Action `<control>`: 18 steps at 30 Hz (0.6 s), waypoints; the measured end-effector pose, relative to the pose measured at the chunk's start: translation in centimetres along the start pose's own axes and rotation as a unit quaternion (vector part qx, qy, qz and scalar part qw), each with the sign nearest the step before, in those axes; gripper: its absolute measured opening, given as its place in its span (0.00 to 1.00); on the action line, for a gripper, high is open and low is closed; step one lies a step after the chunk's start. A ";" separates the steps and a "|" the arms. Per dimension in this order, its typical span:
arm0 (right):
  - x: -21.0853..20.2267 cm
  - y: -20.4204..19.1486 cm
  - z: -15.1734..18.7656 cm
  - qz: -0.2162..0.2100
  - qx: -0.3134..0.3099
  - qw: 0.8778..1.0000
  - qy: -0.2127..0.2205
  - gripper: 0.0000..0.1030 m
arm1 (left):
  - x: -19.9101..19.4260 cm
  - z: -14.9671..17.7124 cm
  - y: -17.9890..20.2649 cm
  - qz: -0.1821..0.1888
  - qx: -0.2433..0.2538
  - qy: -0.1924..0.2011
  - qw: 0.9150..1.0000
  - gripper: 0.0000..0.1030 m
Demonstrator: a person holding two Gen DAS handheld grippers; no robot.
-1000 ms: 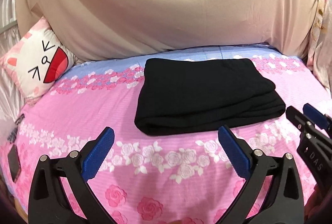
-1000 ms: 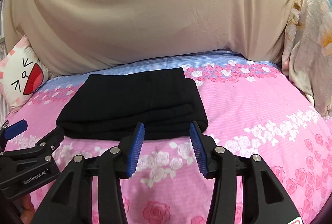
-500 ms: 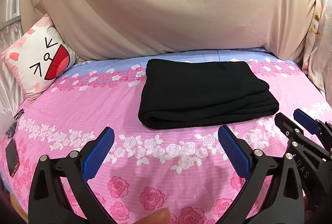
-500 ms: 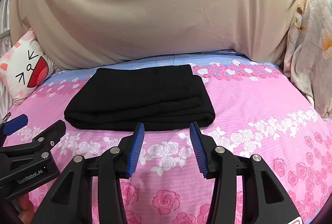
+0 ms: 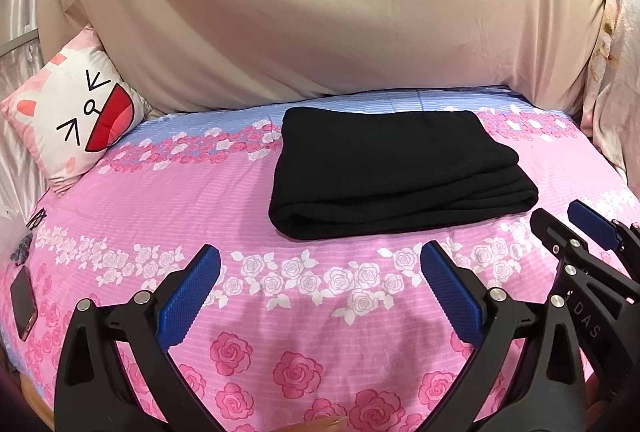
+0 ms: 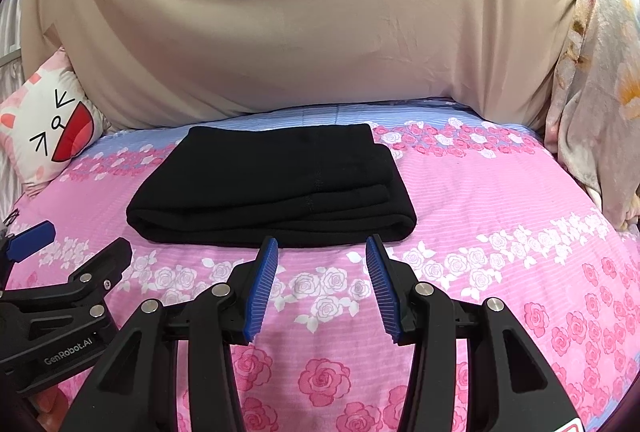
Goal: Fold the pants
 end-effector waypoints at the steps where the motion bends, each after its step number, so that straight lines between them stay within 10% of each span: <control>1: 0.0 0.0 0.0 0.001 0.000 1.000 -0.001 0.44 | 0.0 0.0 -0.1 0.000 0.000 0.000 1.000 0.95; 18: 0.2 -0.1 0.5 0.000 0.004 1.000 -0.009 0.44 | 0.7 0.3 -0.2 -0.024 0.009 0.001 1.000 0.95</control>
Point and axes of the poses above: each gripper's, at about its wrist camera, not at the fingertips, and x roughly the way its jaws point, y to its right, z to its underside, the point moved 6 cm from there along x, roughly the way its jaws point, and after that the axes turned 15 degrees about -x, right-handed, at the moved point
